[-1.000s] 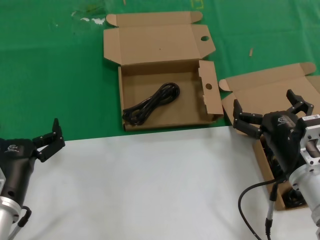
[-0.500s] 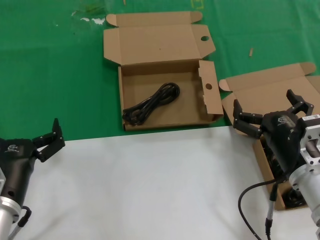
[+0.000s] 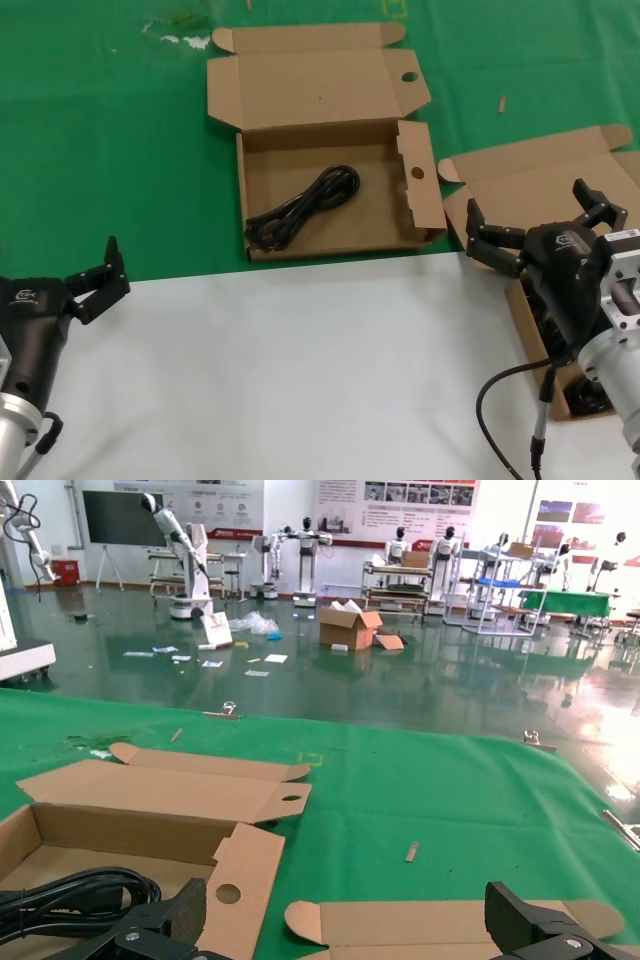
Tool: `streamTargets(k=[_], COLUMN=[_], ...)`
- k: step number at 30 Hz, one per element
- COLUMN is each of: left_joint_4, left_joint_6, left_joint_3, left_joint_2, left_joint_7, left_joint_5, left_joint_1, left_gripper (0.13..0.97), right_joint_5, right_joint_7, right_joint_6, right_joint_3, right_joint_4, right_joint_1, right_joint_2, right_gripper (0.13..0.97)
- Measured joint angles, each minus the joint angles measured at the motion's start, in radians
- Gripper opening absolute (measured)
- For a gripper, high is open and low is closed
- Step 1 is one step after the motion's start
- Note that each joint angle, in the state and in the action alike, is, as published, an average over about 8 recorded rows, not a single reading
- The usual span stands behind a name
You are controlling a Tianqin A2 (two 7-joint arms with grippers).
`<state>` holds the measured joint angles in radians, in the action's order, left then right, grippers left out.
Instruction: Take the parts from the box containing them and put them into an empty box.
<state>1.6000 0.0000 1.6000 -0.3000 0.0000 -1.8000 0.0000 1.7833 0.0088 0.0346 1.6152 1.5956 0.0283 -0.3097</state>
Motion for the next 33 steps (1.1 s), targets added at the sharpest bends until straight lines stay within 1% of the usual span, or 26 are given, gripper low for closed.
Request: streamTargets(k=[33], left_joint_4=[0.000], left_joint_6=[0.000], left_joint_3=[0.000], left_joint_2=[0.000], left_joint_7=[0.000], left_joint_5=[0.000], left_joint_1=[0.000], left_gripper=[0.966], right_joint_5=[0.000], right_joint_7=[0.000], right_joint_6=[0.000], right_joint_3=[0.000], right_joint_4=[0.000], right_joint_1=[0.000], right_joint_2=[0.000], right_gripper=[0.966])
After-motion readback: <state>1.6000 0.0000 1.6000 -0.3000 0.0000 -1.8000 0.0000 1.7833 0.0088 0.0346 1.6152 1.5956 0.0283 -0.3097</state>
